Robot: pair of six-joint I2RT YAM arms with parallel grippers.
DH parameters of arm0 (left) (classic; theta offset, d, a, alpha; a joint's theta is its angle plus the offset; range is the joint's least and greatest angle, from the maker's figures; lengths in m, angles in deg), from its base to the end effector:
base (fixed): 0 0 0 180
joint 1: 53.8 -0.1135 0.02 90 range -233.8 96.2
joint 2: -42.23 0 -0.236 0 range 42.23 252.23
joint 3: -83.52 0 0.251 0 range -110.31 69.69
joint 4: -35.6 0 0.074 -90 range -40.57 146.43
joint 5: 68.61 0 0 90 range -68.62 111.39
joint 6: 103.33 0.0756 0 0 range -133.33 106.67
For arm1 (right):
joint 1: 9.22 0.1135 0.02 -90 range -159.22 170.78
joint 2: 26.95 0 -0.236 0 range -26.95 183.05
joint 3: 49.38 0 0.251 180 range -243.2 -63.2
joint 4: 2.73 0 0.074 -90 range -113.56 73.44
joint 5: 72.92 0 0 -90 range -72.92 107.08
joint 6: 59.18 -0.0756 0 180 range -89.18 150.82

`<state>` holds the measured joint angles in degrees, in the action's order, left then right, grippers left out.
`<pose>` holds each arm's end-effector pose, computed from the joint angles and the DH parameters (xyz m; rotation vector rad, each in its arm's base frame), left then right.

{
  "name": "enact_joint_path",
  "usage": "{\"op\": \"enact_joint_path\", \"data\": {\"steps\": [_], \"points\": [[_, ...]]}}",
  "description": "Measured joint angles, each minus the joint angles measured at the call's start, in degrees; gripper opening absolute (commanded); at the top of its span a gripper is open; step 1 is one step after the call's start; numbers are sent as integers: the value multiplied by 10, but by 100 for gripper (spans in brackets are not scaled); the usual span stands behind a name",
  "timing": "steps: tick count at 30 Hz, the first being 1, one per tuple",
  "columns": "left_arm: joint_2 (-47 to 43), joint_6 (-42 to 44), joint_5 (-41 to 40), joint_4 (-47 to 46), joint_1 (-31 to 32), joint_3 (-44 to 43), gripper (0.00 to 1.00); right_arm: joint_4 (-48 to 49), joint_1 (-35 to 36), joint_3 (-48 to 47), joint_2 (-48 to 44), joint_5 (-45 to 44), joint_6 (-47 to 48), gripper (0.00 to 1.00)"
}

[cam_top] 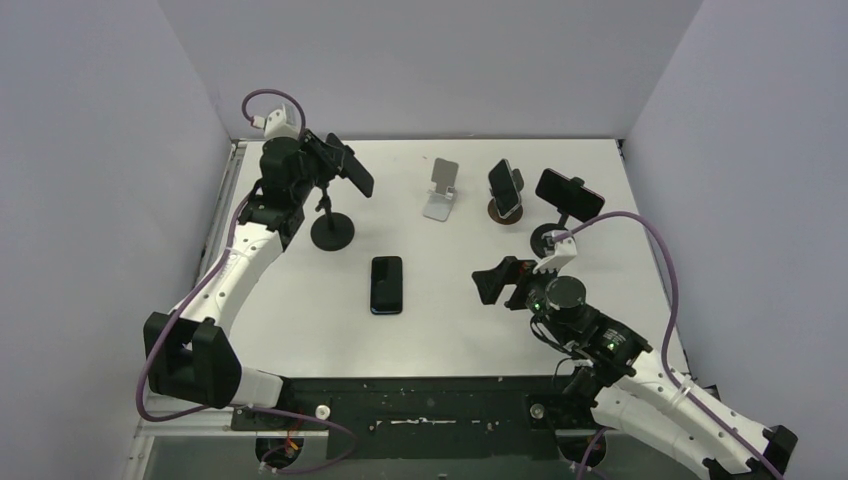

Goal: Remove the phone from the phone stand
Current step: Pick up the phone stand with the phone at the center of the board.

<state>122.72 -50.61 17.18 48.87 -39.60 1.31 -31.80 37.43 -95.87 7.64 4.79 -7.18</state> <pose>0.3681 -0.0874 0.3239 -0.4149 1.7609 -0.5812 0.1576 0.1436 0.2556 0.0073 1.9459 0.8091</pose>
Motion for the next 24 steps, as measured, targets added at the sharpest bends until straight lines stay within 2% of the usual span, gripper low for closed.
{"op": "enact_joint_path", "data": {"steps": [4, 7, 24], "points": [[-1, 0, -1, -2, 0, 0, 9, -9, 0, 0, -6, -4, 0, 100], [-3, 1, -5, 1, 0, 0, 0, -15, 0, 0, -16, -6, -2, 100], [-61, 27, -26, 68, 7, 0, 0, -40, 0, -2, -38, -18, -2, 100]]}}
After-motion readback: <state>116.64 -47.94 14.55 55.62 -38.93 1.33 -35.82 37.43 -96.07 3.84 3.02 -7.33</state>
